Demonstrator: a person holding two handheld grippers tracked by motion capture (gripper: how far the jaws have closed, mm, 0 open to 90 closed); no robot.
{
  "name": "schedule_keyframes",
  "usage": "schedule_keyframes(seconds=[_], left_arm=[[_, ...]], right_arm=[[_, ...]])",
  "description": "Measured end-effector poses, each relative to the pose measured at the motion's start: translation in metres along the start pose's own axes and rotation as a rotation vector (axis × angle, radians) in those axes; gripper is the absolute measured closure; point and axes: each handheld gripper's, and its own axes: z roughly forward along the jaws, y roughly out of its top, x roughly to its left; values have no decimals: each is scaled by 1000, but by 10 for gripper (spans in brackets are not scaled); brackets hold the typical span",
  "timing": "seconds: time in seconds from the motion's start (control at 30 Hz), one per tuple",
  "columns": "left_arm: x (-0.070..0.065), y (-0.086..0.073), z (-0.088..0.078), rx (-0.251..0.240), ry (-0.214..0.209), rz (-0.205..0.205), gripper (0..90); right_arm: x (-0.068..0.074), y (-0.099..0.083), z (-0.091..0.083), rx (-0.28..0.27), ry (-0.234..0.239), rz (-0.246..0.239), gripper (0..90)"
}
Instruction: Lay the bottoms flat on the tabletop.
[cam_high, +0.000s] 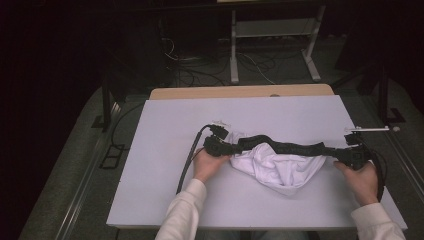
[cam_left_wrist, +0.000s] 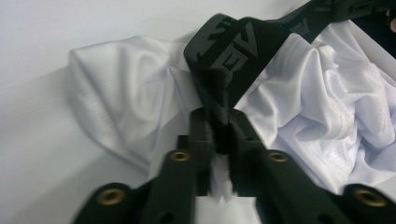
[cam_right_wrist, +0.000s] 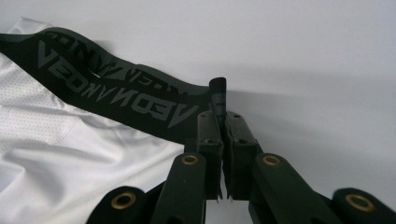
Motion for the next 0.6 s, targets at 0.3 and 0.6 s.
schedule_keyframes(seconds=[0.3, 0.6], left_arm=[[13, 16, -42, -91, 73, -15, 849], [31, 34, -105, -135, 187, -27, 849]], right_arm=[[9, 12, 2, -58, 120, -1, 853], [42, 81, 14, -108, 174, -59, 853]])
